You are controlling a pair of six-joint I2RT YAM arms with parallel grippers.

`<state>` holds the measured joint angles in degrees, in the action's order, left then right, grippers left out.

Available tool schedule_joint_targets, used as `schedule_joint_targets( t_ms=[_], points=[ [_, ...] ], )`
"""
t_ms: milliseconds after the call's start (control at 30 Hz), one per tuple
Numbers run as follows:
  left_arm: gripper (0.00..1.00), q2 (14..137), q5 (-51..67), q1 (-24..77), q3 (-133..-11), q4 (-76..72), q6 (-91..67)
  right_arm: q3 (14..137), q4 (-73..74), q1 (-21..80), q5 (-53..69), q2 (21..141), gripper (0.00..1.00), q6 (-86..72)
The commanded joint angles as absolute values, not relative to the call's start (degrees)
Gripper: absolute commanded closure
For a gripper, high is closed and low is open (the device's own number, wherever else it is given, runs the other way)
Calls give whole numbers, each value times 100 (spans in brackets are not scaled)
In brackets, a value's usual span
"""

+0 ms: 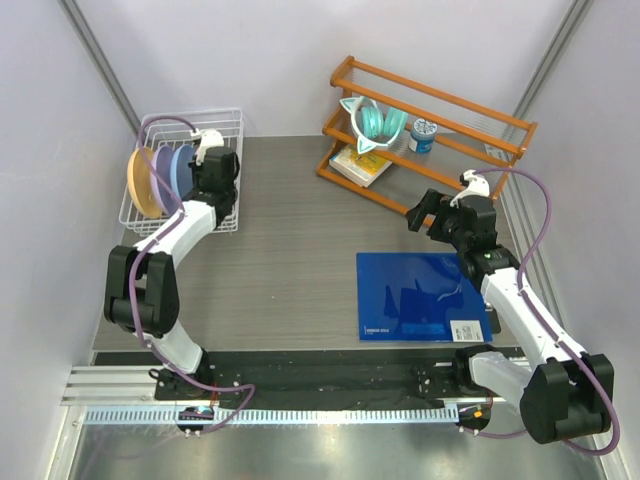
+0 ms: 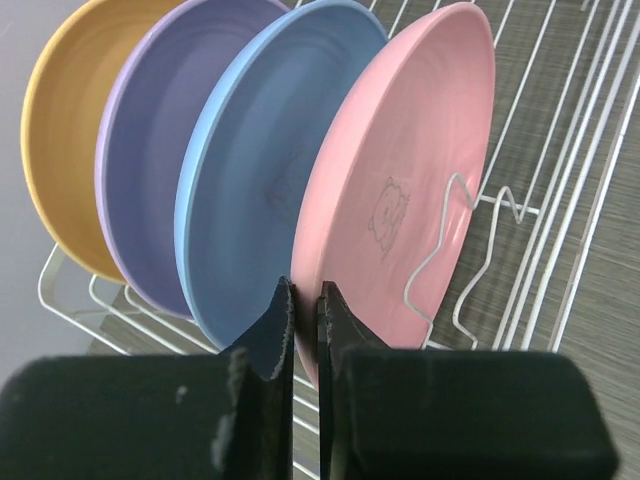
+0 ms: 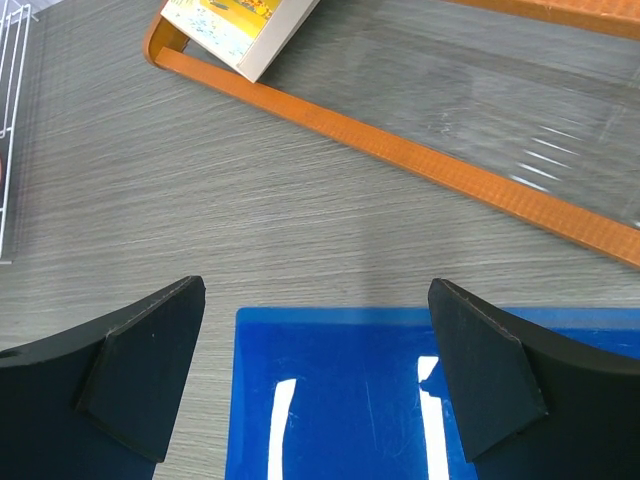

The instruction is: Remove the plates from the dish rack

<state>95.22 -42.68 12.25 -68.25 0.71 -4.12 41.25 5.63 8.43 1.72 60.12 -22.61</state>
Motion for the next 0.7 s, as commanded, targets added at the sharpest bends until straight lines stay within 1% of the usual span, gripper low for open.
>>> schedule_joint_targets(
  t_ms=[0,100,267,300,500,600,667],
  points=[
    [100,9369,-4456,1274,-7057,113,-457,4113,448,835,202,5985,0,-2224],
    [100,9220,-4676,1336,-7093,105,-291,4113,448,835,316,6055,0,-2267],
    [100,8922,-5386,1573,-7233,27,306,4166,457,844,492,6135,0,-2347],
    [100,8895,-5414,1617,-7242,-174,403,4175,457,844,518,6135,0,-2355],
    [100,9026,-6019,1766,-7348,-386,948,4157,457,844,580,6108,0,-2399],
    [100,9140,-6580,1872,-7365,-755,1325,4140,475,844,580,6056,1,-2408],
    [100,9149,-6706,1933,-7321,-1098,1511,4157,475,835,650,6055,0,-2417]
  ],
)
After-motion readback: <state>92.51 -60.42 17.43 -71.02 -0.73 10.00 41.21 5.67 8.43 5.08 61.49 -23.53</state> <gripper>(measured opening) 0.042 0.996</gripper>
